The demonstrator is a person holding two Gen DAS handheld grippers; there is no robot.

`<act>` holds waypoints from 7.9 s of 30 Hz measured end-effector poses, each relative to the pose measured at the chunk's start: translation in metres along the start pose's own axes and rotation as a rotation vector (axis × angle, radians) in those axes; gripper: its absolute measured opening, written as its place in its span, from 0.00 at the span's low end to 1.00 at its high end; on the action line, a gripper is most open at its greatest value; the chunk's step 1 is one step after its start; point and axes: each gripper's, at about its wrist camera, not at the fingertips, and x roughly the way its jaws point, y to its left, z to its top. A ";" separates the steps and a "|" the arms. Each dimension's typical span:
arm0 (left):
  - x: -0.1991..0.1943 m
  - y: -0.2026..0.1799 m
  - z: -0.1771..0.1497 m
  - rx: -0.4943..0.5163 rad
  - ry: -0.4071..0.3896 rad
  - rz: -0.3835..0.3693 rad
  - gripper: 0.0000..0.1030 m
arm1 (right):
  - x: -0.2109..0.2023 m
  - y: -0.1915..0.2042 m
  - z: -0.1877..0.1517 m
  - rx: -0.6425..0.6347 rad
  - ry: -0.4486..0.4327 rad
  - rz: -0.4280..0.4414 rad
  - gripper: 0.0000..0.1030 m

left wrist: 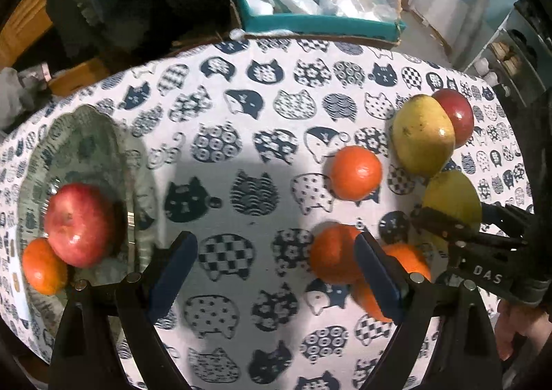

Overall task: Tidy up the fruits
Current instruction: 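Grasp an orange with the left tool while the right tool grasps a yellow pear, then lift the orange with the left tool while the right tool lifts the pear toward the bowl, then lower the orange into the bowl with the left tool while the right tool lowers the pear, then open both tools and withdraw them from the bowl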

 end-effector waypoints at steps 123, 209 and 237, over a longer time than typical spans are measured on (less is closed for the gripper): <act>-0.206 0.211 -0.038 -0.318 -0.519 0.091 0.42 | -0.186 0.234 0.031 -0.397 -0.535 0.205 0.66; -0.102 0.284 -0.033 -0.480 -0.300 0.083 0.70 | -0.060 0.318 0.077 -0.458 -0.288 0.119 0.69; -0.207 0.185 -0.041 -0.282 -0.505 0.079 0.83 | -0.201 0.192 0.026 -0.322 -0.515 0.023 0.74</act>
